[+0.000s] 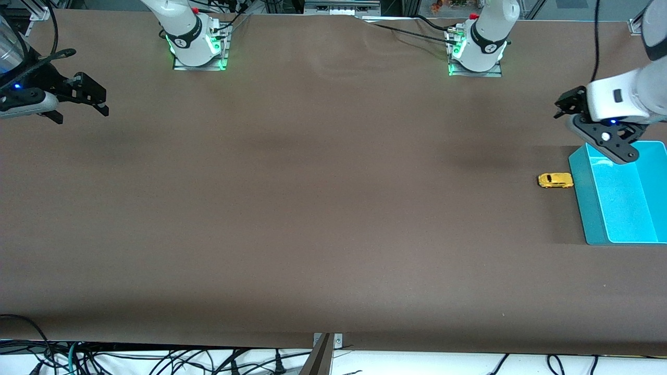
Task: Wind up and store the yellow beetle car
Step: 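Move the left gripper down to the car beside the teal bin, then close the left gripper on the yellow car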
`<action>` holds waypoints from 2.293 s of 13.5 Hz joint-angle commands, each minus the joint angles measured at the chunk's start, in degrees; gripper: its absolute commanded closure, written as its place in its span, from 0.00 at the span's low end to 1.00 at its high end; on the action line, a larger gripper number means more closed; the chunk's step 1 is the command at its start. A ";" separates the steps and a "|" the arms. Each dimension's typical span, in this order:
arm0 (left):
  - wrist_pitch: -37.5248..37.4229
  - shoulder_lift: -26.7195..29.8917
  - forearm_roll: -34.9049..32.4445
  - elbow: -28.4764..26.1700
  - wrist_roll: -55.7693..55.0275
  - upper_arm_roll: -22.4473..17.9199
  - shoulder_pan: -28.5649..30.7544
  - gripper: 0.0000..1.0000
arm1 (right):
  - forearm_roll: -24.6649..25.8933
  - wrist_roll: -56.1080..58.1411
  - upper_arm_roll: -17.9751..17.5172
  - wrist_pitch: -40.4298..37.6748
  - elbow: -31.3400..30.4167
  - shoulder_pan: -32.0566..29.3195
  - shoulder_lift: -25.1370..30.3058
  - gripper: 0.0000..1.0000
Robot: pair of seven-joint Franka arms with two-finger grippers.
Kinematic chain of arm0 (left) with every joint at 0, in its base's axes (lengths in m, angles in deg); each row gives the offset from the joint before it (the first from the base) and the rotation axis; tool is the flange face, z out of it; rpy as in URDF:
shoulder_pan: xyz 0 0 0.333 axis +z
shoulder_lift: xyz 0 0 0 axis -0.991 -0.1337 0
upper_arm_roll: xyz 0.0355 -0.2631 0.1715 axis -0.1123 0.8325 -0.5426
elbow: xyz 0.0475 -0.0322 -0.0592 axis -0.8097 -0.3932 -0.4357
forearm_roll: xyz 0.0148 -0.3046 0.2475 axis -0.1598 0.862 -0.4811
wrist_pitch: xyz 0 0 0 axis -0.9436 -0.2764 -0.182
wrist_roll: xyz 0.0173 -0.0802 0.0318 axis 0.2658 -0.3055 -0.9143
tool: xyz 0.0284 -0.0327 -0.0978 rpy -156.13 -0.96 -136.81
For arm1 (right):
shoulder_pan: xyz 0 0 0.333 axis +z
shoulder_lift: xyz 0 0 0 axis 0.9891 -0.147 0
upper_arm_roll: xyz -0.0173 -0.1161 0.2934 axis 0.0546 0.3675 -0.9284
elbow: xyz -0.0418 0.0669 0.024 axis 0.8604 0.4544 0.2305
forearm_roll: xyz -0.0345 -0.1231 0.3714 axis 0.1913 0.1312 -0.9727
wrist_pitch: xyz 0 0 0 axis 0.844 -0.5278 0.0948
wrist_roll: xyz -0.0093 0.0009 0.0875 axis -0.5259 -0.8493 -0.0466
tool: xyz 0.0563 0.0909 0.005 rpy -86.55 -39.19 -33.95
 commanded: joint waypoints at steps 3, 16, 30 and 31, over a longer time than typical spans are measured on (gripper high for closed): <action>5.07 -1.17 -2.60 -3.91 20.76 0.30 5.39 0.00 | 0.19 -1.30 0.56 -0.78 -0.82 0.78 1.13 0.00; 55.95 -12.06 -12.19 -33.64 47.17 0.39 15.67 0.00 | 1.16 -4.99 -0.23 -0.70 0.76 0.70 -0.10 0.00; 64.86 -19.98 -12.11 -33.64 53.24 0.74 22.36 0.59 | 1.25 -4.73 2.05 -2.98 3.84 0.70 -0.36 0.00; 64.86 -20.07 -12.11 -33.38 53.24 0.74 22.53 0.80 | 1.25 -4.73 2.05 -3.07 3.84 0.70 -0.36 0.00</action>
